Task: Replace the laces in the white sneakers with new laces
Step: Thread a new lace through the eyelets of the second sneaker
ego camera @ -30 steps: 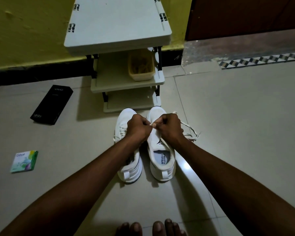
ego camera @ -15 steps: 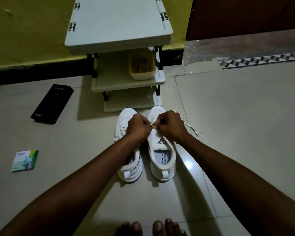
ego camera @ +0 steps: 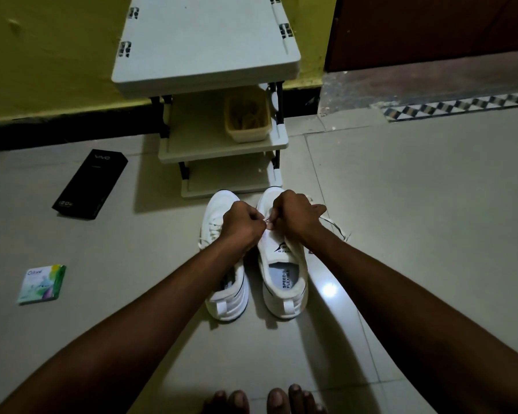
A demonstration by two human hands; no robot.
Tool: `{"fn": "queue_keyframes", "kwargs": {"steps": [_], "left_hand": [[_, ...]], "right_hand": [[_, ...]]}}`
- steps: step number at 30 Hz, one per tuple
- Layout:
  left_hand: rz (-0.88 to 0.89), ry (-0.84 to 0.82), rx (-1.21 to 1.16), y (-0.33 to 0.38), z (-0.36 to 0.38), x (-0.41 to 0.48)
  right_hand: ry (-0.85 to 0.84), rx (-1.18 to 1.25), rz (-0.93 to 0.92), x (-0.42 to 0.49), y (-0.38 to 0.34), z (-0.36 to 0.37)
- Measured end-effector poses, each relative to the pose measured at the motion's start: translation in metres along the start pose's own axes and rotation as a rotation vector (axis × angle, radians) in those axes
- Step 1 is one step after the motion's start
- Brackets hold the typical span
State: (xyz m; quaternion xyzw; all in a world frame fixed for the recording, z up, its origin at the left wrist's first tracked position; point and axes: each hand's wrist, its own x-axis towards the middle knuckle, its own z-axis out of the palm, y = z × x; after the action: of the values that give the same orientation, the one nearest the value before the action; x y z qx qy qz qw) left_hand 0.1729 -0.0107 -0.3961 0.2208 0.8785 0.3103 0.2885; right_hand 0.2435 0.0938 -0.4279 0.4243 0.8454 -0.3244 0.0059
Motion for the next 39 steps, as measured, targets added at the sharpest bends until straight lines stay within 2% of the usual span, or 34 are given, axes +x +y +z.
{"fn": "queue_keyframes", "kwargs": {"steps": [4, 13, 20, 30, 39], "left_hand": [[0.002, 0.011, -0.006, -0.002, 0.001, 0.001], [0.019, 0.037, 0.006, -0.002, 0.002, 0.001], [0.006, 0.047, -0.001, -0.006, 0.004, 0.002], [0.031, 0.03, 0.03, -0.003, -0.004, 0.008], [0.105, -0.033, 0.14, 0.002, -0.004, 0.02]], "right_hand": [[-0.002, -0.08, 0.016, 0.004, 0.0, -0.001], [-0.048, 0.019, -0.013, -0.003, 0.001, -0.007], [0.083, -0.066, -0.042, -0.01, 0.002, 0.012], [0.269, 0.169, -0.149, -0.019, 0.015, 0.014], [0.233, 0.436, -0.146, -0.015, 0.022, 0.014]]}}
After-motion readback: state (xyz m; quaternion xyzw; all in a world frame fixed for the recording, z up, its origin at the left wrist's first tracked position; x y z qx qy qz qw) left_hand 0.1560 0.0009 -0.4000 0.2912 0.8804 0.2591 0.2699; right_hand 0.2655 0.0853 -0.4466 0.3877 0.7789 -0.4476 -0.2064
